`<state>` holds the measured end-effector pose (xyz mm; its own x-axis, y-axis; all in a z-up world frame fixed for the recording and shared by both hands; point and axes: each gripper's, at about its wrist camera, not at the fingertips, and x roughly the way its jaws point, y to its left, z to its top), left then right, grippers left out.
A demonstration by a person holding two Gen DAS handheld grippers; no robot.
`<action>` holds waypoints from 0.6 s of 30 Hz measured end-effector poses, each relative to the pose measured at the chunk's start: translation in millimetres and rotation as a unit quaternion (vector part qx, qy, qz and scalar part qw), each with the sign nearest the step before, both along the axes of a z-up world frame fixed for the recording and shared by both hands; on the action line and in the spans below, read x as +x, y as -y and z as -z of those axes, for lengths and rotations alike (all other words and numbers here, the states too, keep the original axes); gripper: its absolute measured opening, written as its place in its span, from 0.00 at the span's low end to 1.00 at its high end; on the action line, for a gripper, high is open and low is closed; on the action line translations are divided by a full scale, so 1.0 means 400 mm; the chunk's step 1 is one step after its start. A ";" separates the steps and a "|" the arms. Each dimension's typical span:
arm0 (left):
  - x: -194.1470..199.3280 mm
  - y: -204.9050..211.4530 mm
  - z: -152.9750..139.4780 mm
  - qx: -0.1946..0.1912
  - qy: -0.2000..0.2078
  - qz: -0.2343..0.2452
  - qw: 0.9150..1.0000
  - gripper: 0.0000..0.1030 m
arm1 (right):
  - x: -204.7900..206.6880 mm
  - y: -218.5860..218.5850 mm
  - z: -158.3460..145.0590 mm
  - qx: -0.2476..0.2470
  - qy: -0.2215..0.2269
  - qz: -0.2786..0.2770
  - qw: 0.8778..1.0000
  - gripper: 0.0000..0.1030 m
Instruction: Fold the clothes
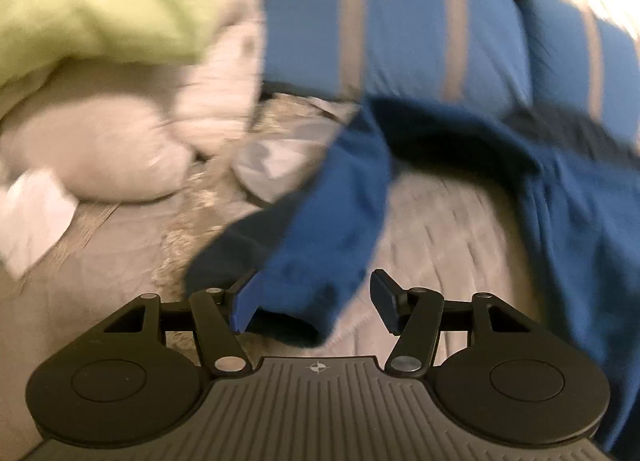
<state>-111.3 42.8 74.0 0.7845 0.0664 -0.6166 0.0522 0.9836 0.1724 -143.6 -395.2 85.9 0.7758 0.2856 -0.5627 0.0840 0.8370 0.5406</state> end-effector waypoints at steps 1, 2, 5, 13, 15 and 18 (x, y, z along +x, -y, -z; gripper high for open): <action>0.000 0.019 0.016 0.026 -0.003 0.015 1.000 0.57 | 0.000 0.000 0.000 0.000 0.000 0.000 1.000 0.99; 0.003 0.035 0.035 0.058 -0.006 0.026 0.998 0.57 | -0.001 0.001 0.000 0.001 0.000 0.000 1.000 1.00; 0.011 0.064 0.088 0.136 -0.016 0.045 0.990 0.56 | -0.002 0.002 0.001 0.003 0.001 0.001 1.000 1.00; 0.019 0.065 0.094 0.180 -0.032 0.040 0.982 0.19 | -0.002 0.008 0.003 0.008 0.001 0.001 1.000 1.00; 0.014 0.047 0.043 0.154 -0.013 0.021 0.988 0.18 | -0.002 0.011 0.003 0.010 0.002 0.001 1.000 1.00; 0.003 0.007 -0.048 0.098 0.019 -0.006 0.995 0.17 | -0.003 0.013 0.004 0.012 0.002 0.000 1.000 1.00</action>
